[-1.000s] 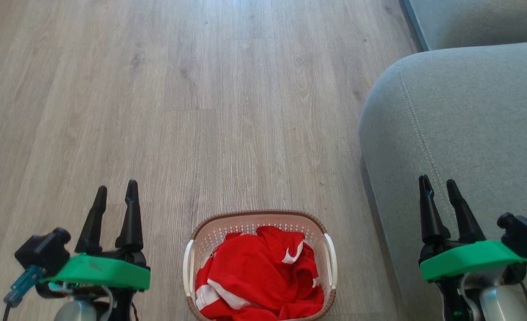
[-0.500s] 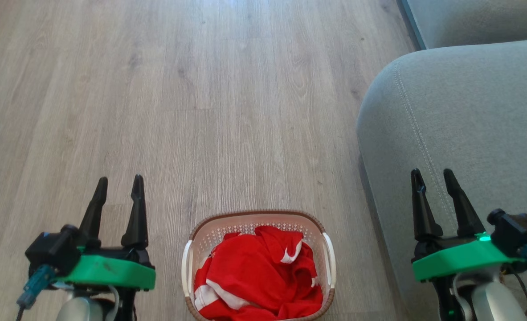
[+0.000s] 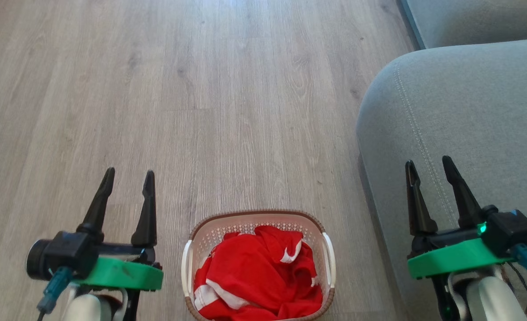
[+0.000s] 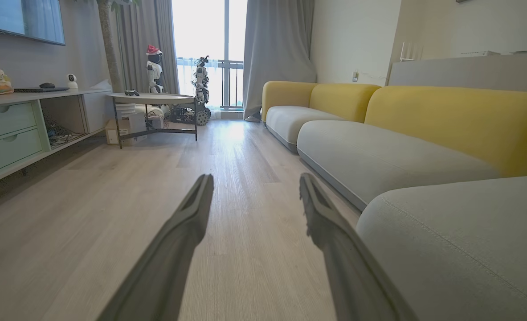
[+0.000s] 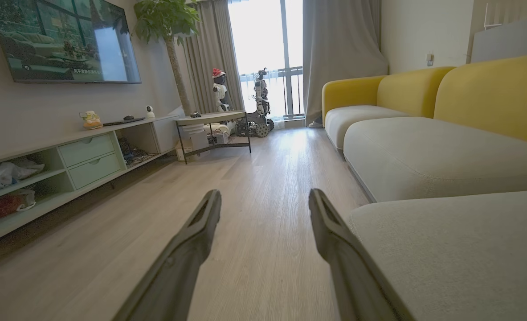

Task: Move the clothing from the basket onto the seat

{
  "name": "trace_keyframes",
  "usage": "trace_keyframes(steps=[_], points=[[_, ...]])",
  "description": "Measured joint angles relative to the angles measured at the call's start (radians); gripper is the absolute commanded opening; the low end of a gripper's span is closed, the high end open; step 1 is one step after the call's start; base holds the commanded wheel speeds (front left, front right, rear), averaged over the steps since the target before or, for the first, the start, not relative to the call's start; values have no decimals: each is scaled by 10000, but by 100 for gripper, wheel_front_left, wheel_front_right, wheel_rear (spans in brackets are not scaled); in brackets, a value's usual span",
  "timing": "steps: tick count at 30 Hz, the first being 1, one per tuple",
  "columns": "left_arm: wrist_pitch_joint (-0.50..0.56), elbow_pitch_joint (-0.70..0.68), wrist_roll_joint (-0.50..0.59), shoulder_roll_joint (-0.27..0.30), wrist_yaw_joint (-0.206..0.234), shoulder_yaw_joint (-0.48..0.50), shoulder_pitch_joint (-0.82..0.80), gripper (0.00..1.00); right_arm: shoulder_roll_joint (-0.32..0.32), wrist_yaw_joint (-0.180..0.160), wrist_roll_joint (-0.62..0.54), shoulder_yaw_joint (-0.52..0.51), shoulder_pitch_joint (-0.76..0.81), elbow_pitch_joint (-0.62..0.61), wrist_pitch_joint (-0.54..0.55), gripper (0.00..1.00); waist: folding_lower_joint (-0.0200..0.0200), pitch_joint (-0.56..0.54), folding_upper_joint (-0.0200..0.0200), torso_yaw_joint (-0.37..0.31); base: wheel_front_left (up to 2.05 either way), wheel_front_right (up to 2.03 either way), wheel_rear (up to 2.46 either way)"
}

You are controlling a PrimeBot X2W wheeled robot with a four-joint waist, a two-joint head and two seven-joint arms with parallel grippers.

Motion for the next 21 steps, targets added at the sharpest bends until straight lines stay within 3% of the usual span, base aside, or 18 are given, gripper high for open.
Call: trace_keyframes(steps=[21], points=[[-79, -54, 374, 8, 8, -13, -1, 100, -12, 6, -359, 58, -1, -92, -100, 100, 0, 101, 0, -32, 0, 0, 0]])
